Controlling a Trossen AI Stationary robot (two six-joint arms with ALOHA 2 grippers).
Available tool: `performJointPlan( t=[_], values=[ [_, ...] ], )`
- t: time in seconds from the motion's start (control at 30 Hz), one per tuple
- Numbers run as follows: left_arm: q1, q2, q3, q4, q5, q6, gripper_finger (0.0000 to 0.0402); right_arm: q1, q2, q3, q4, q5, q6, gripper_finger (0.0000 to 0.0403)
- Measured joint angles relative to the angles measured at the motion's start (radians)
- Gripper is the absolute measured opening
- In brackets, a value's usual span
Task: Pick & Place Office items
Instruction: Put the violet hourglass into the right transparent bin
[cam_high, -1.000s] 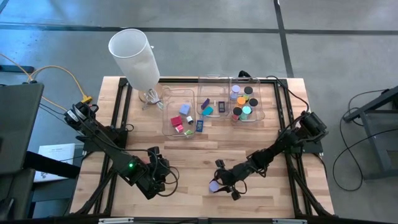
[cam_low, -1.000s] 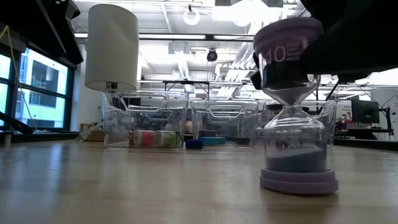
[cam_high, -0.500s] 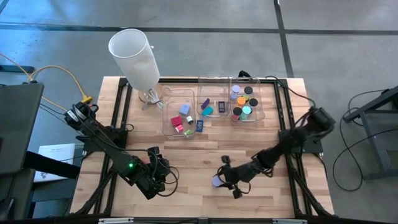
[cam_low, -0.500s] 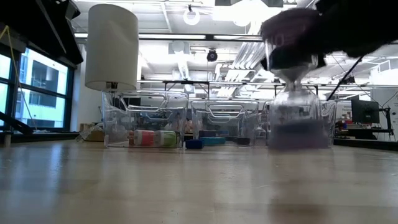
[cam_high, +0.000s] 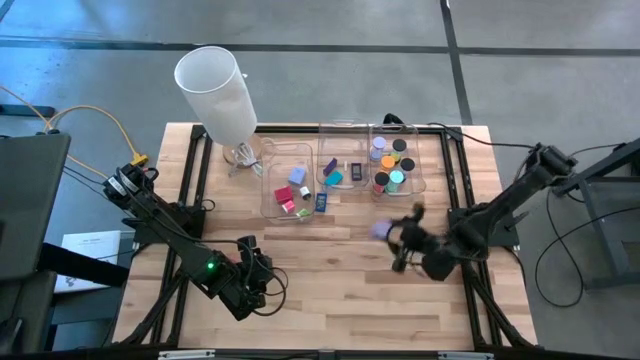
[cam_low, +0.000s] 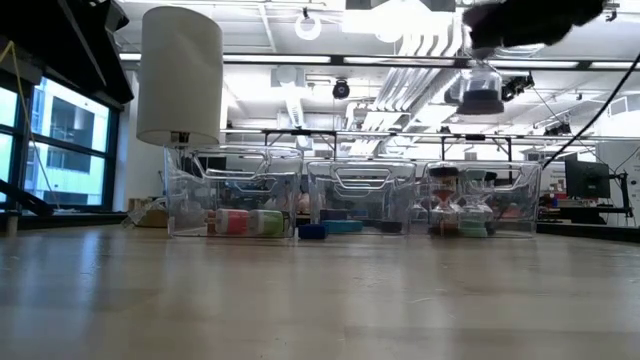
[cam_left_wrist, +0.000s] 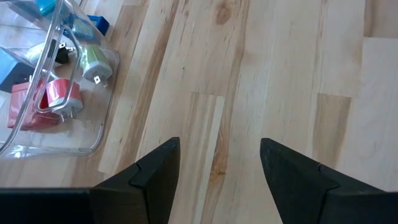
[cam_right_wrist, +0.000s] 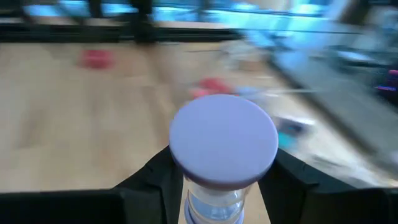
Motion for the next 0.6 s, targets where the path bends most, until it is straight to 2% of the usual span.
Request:
performJointPlan(
  t=[0.1,0.2,0.43,0.6],
  values=[
    [0.000,0.000,0.000,0.000,0.002,-0.004,0.0214,0.000,-0.072,0.000,-0.227,0.130,0.161,0.0156],
    [0.000,0.000,0.000,0.000,0.003,-0.004,0.0214,-0.011,-0.123,0.000,-0.425,0.200,0.343,0.0157],
    [0.000,0.000,0.000,0.000,0.003,-0.002,0.0214,-0.104,-0.167,0.000,-0.785,0.241,0.694,0.0156],
    [0.000,0.000,0.000,0.000,0.002,0.000,0.0214,-0.202,-0.167,0.000,-0.900,0.240,0.795,0.0157]
  ],
)
